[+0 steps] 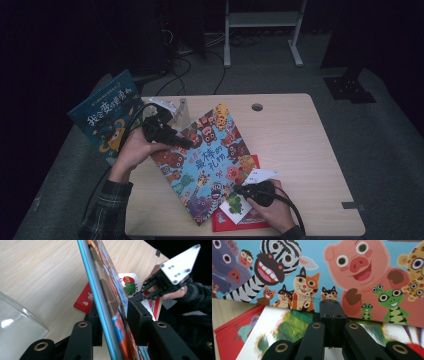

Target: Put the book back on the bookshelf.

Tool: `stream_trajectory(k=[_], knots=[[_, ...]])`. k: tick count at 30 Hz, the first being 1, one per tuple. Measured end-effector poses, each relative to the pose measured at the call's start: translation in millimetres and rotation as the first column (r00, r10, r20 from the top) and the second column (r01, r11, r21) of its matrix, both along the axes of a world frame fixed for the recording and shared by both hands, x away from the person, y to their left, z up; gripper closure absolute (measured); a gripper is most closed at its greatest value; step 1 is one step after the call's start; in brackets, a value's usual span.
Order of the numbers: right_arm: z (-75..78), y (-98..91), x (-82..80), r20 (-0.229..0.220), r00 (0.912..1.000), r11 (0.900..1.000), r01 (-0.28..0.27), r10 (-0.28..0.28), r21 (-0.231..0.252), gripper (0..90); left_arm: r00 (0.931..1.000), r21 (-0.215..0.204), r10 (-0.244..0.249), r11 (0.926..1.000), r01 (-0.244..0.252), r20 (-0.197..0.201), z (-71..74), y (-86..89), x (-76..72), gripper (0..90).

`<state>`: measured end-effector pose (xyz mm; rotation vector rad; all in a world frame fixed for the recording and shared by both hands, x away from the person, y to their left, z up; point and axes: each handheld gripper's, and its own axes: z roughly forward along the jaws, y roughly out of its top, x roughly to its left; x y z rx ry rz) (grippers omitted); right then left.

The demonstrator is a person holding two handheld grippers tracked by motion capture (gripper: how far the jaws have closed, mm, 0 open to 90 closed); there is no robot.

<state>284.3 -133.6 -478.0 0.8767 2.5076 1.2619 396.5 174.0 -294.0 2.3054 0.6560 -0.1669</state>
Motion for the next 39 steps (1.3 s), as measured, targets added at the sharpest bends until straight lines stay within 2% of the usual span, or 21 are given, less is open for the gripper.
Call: stream_trajectory(k=[2,5,9,12,14,15,16,17,20,21,22,25,27,28,30,34,39], knots=[[-1.2,3.2,1.8,-0.003,1.0,1.0,-0.005,0.005,0.002,88.4,0.9997,0.025,-0.024,0.9994,0.024,0.007,10.2,-5.2,-0.6,69.3],[-1.4,1.2,5.4,0.003,1.0,1.0,-0.001,0.001,0.004,85.1,0.9987,0.024,-0.05,0.9985,0.05,-0.013,20.4,-10.9,-1.1,74.4],[0.7,-22.8,14.1,0.021,0.9969,0.9969,0.076,-0.076,0.022,83.3,0.997,0.083,-0.077,0.9937,0.076,0.012,34.5,-22.2,-7.0,76.2],[2.2,-49.4,20.8,0.047,0.987,0.9875,0.151,-0.153,0.045,80.5,0.9959,0.118,-0.084,0.9899,0.079,0.033,41.9,-27.4,-12.4,77.2],[1.8,-68.7,25.9,0.052,0.9737,0.9742,0.219,-0.222,0.057,77.9,0.9946,0.138,-0.091,0.9869,0.083,0.05,46.4,-29.9,-16.6,78.2],[1.4,-78.2,28.6,0.06,0.9633,0.9644,0.258,-0.262,0.056,76.7,0.9946,0.138,-0.091,0.9869,0.083,0.05,46.4,-29.9,-16.6,78.6],[1.0,-87.7,31.7,0.066,0.9515,0.9532,0.297,-0.301,0.055,74.2,0.9925,0.154,-0.096,0.9845,0.083,0.077,50.0,-32.2,-21.9,78.8],[0.3,-97.0,35.1,0.071,0.937,0.9392,0.338,-0.342,0.059,71.2,0.9906,0.171,-0.101,0.9817,0.084,0.092,52.0,-32.7,-24.3,79.0],[-4.2,-121.7,45.7,0.076,0.8859,0.8891,0.455,-0.458,0.049,65.6,0.9859,0.204,-0.096,0.9767,0.067,0.137,57.9,-33.1,-31.3,79.4],[-6.7,-129.5,50.0,0.077,0.8644,0.8679,0.495,-0.497,0.039,62.8,0.9855,0.212,-0.091,0.9754,0.059,0.144,59.4,-32.6,-32.5,79.5],[-8.2,-133.5,52.5,0.072,0.8539,0.8569,0.515,-0.515,0.03,61.5,0.9837,0.224,-0.091,0.973,0.054,0.155,61.3,-31.3,-33.2,79.5],[-13.9,-145.8,61.4,0.049,0.8245,0.8255,0.564,-0.564,0.002,56.3,0.9844,0.226,-0.065,0.9738,0.027,0.163,67.9,-23.8,-35.8,79.5],[-16.1,-150.3,65.0,0.048,0.8127,0.8132,0.582,-0.581,-0.012,51.9,0.9846,0.225,-0.061,0.9741,0.023,0.164,70.5,-19.8,-36.0,79.5],[-16.7,-151.5,66.1,0.048,0.8069,0.8072,0.59,-0.589,-0.018,49.7,0.9865,0.208,-0.042,0.9781,0.008,0.158,74.6,-12.2,-36.7,79.5],[-18.5,-154.1,69.3,0.05,0.7992,0.799,0.601,-0.599,-0.029,45.3,0.9869,0.198,-0.026,0.9802,-0.006,0.159,80.0,-1.9,-37.7,79.5],[-22.5,-156.5,73.6,0.041,0.7962,0.795,0.605,-0.604,-0.044,40.3,0.9856,0.178,0.025,0.9825,-0.055,0.167,90.0,22.1,-41.4,79.5],[-23.7,-154.9,76.1,0.026,0.798,0.7951,0.602,-0.602,-0.072,35.2,0.9788,0.17,0.089,0.978,-0.121,0.184,99.3,56.4,-47.0,79.5]])
